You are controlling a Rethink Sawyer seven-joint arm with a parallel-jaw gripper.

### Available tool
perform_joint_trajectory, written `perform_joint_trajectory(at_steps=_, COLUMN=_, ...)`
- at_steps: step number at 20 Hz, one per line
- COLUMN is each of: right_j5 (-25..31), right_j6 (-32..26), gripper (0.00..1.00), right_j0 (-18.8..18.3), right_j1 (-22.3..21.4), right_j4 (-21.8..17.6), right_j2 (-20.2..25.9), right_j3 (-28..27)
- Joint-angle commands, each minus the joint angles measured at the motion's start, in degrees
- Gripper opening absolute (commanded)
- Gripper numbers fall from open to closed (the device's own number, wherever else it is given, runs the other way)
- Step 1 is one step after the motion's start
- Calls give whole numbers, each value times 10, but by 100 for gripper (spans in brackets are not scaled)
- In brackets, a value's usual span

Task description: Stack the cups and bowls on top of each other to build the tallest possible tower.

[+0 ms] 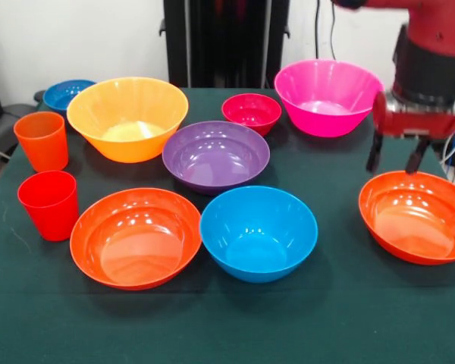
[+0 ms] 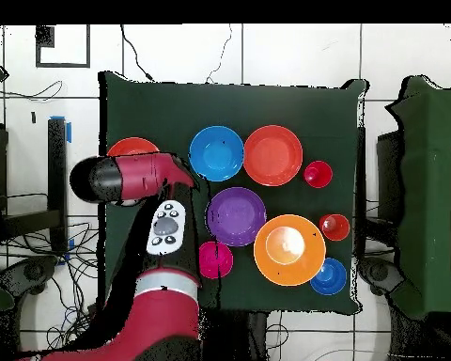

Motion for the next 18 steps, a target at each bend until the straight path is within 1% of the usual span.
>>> perform_joint_trajectory(at_steps=1, right_j5=161, right_j6=140, gripper=100, right_j0=14, right_j1=122, right_j4=27, right_j2=-14, right_j3=-228)
perform_joint_trajectory(at_steps=2, right_j5=175, right_j6=149, gripper=100, right_j0=16, right_j1=128, right_j4=29, right_j2=-19, right_j3=-244)
perform_joint_trajectory(at_steps=4, right_j5=220, right_j6=167, gripper=100, right_j0=16, right_j1=160, right_j4=37, right_j2=-28, right_j3=-312)
perform_joint_trajectory(at_steps=5, right_j5=246, right_j6=175, gripper=100, right_j0=14, right_j1=180, right_j4=40, right_j2=-32, right_j3=-356)
perform_joint_trajectory(at_steps=6, right_j5=266, right_j6=181, gripper=100, right_j0=14, right_j1=193, right_j4=43, right_j2=-35, right_j3=-385)
perform_joint_trajectory(at_steps=7, right_j5=296, right_j6=191, gripper=100, right_j0=12, right_j1=215, right_j4=47, right_j2=-38, right_j3=-431)
perform_joint_trajectory(at_steps=8, right_j5=320, right_j6=199, gripper=100, right_j0=9, right_j1=231, right_j4=52, right_j2=-41, right_j3=-465)
perform_joint_trajectory(at_steps=10, right_j5=383, right_j6=216, gripper=100, right_j0=4, right_j1=278, right_j4=61, right_j2=-51, right_j3=-566)
perform_joint_trajectory(at_steps=12, right_j5=436, right_j6=228, gripper=100, right_j0=-4, right_j1=322, right_j4=77, right_j2=-64, right_j3=-655)
perform_joint_trajectory(at_steps=13, right_j5=456, right_j6=233, gripper=100, right_j0=-7, right_j1=340, right_j4=90, right_j2=-74, right_j3=-689)
perform_joint_trajectory(at_steps=15, right_j5=481, right_j6=233, gripper=100, right_j0=-13, right_j1=367, right_j4=124, right_j2=-106, right_j3=-736)
perform_joint_trajectory(at_steps=16, right_j5=488, right_j6=235, gripper=100, right_j0=-17, right_j1=379, right_j4=151, right_j2=-132, right_j3=-752)
perform_joint_trajectory(at_steps=17, right_j5=490, right_j6=235, gripper=100, right_j0=-20, right_j1=390, right_j4=185, right_j2=-165, right_j3=-764)
perform_joint_trajectory(at_steps=18, right_j5=495, right_j6=233, gripper=100, right_j0=-22, right_j1=387, right_j4=201, right_j2=-178, right_j3=-762)
